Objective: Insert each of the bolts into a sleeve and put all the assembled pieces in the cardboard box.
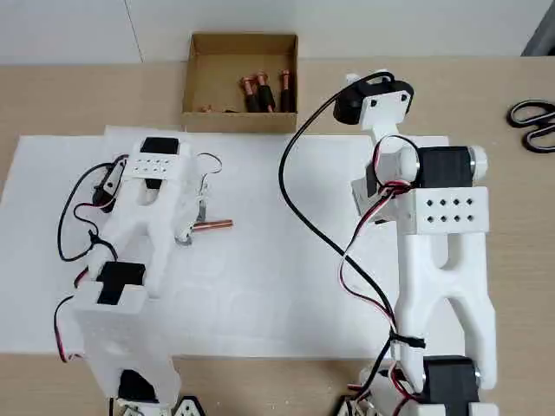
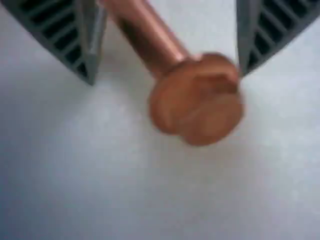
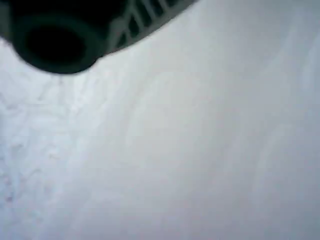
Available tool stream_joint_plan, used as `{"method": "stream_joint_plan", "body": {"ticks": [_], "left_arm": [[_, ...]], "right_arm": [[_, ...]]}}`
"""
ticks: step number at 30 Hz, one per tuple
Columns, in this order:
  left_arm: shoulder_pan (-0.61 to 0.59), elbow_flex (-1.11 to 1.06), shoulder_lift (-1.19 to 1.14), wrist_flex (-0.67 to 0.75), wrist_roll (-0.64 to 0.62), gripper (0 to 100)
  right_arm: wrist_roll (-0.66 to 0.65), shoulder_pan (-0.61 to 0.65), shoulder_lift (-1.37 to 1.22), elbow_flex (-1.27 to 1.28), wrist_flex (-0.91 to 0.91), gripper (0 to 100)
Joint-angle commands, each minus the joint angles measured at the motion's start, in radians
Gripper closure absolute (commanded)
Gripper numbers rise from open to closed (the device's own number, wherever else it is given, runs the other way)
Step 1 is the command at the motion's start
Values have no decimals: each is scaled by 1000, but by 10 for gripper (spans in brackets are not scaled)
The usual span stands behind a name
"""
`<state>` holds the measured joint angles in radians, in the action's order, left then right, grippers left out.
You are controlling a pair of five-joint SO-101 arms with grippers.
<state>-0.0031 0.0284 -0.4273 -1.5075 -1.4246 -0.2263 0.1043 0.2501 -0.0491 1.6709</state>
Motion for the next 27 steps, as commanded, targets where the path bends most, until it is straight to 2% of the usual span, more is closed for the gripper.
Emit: {"method": "stream_joint_plan", "body": {"ticks": [1, 7, 12, 17, 20, 23, 25, 27], "left_arm": [[-21, 35, -3, 37, -5, 821], [-34, 35, -8, 40, -3, 844], [-29, 35, -2, 40, -2, 998], [-28, 56, 2, 32, 28, 994], [-14, 114, 2, -6, 130, 994], [8, 257, 2, -152, 279, 994], [12, 363, 2, -250, 416, 994], [2, 397, 2, -247, 597, 994]], "right_arm": [[12, -2, 47, -6, 2, 995], [12, -2, 47, -6, 2, 995], [12, -2, 47, -6, 2, 995], [12, -2, 47, -6, 2, 995], [12, -2, 47, -6, 2, 995], [12, -2, 47, -6, 2, 995], [12, -2, 47, -6, 2, 995], [12, -2, 47, -6, 2, 995]]}}
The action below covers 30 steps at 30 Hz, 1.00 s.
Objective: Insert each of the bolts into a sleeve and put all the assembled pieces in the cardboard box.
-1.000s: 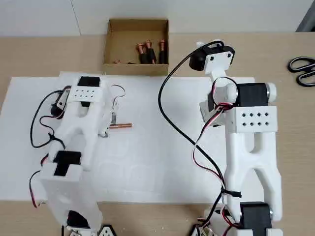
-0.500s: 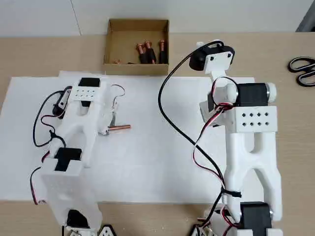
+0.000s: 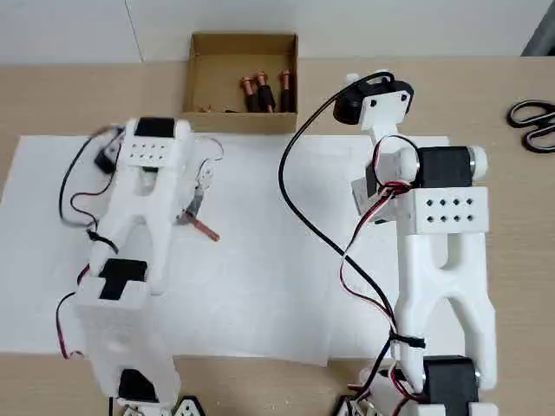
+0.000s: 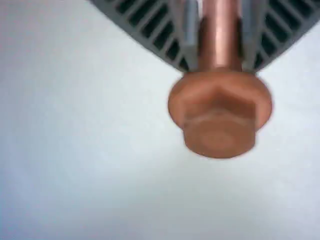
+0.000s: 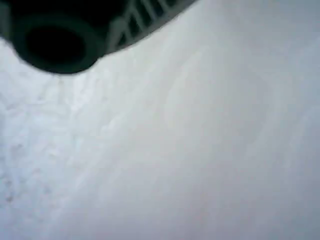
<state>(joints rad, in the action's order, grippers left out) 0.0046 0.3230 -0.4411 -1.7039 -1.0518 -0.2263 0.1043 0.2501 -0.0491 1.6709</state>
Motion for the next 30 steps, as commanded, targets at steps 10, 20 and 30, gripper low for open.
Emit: {"method": "stream_joint_plan", "body": {"ticks": [10, 20, 30], "left_arm": [[-46, 99, 5, -49, 895, 994], [-44, -50, 5, 20, 1045, 994], [-41, -81, 3, 81, 1066, 913]], "right_arm": [[12, -2, 47, -6, 2, 995], [14, -2, 47, -6, 2, 995], [14, -2, 47, -6, 2, 995]]}}
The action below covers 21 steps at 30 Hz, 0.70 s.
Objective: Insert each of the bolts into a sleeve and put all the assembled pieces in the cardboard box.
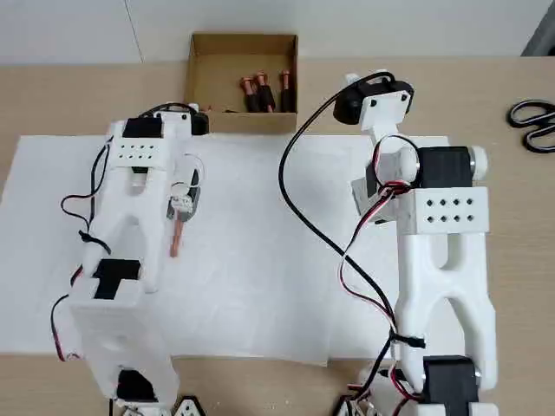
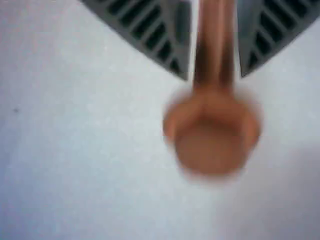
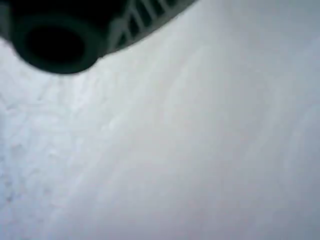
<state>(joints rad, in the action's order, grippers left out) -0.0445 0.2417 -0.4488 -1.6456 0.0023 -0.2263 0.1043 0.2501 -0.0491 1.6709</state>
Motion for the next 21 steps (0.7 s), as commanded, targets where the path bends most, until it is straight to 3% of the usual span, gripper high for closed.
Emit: {"method": "stream_joint_plan", "body": {"ticks": [1, 9, 21], "left_arm": [[6, -7, 3, 40, 9, 913], [2, -42, -130, 129, -9, 913], [9, -41, -51, 170, -69, 989]], "right_arm": [[14, -2, 47, -6, 2, 995], [14, -2, 47, -6, 2, 995], [14, -2, 47, -6, 2, 995]]}}
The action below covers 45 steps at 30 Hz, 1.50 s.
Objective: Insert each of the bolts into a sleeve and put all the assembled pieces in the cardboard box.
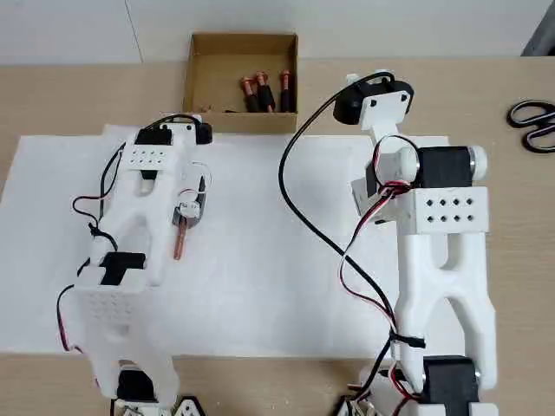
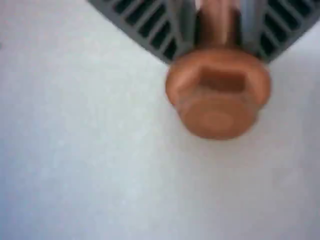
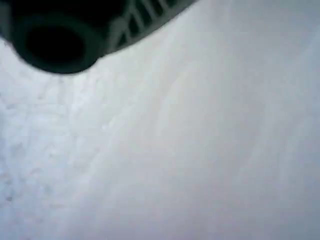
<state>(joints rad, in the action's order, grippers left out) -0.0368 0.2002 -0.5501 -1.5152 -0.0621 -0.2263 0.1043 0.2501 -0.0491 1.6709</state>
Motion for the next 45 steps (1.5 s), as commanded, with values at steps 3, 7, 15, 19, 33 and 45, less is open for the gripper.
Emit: {"method": "stream_joint_plan", "body": {"ticks": [3, 7, 15, 19, 33, 45], "left_arm": [[2, -1, 49, 40, -3, 990], [2, -1, 57, 40, -3, 992], [12, 12, 190, 3, -5, 993], [35, 10, 339, -34, -5, 993], [48, -42, 862, -172, 61, 993], [48, -461, 1257, -166, 44, 993]], "right_arm": [[14, -2, 47, -6, 2, 995], [14, -2, 47, -6, 2, 995], [14, -2, 47, -6, 2, 995], [14, -2, 47, -6, 2, 995], [9, 7, 48, -6, 2, 995], [12, 179, 213, -6, 4, 995]]}}
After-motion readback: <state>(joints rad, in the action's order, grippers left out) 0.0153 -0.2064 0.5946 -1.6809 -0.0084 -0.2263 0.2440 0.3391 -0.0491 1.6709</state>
